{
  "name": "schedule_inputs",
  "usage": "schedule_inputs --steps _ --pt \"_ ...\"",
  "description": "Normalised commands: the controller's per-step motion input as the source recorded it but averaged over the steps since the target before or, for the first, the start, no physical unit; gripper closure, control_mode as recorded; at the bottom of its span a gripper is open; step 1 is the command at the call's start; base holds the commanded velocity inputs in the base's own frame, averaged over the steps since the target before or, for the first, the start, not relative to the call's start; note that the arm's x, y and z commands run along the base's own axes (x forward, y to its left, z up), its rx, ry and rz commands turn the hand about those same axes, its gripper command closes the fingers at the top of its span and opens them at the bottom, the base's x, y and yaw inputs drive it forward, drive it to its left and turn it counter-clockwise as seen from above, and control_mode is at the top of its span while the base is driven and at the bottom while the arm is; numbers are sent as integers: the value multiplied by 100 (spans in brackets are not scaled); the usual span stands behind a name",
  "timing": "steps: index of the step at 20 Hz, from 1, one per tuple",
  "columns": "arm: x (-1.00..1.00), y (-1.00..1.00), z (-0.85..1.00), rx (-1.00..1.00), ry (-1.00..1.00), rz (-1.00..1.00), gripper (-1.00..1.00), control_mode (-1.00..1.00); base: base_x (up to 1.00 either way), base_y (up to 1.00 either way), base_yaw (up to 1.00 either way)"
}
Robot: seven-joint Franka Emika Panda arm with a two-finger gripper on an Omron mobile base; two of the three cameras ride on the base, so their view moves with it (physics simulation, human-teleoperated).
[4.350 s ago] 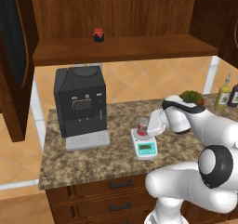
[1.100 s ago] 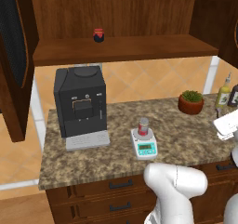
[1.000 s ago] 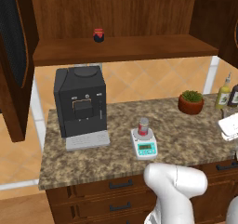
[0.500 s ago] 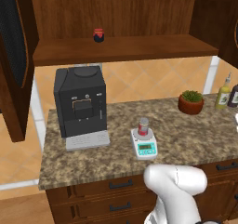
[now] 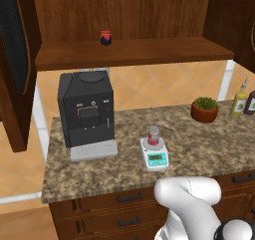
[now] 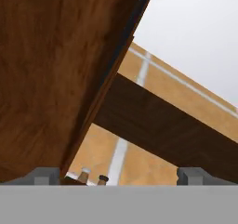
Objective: Pick the canned food and place it on the digital scale for weighing, and close the cabinet.
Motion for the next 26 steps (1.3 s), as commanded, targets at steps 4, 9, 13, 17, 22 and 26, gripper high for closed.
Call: schedule_inputs --steps 4,9,13,17,22,26 --pt "-11 -16 59 0 -10 -5 -100 -100 0 0 0" --pt "-40 37 82 -12 -18 5 -100 -100 0 0 0" --pt "-24 97 72 -22 -28 15 -100 -100 0 0 0" --pt "8 100 44 -28 -30 13 -100 -100 0 0 0" --pt "33 100 92 -28 -39 7 -100 -100 0 0 0" --pt "33 100 100 -25 -44 8 -100 -100 0 0 0"
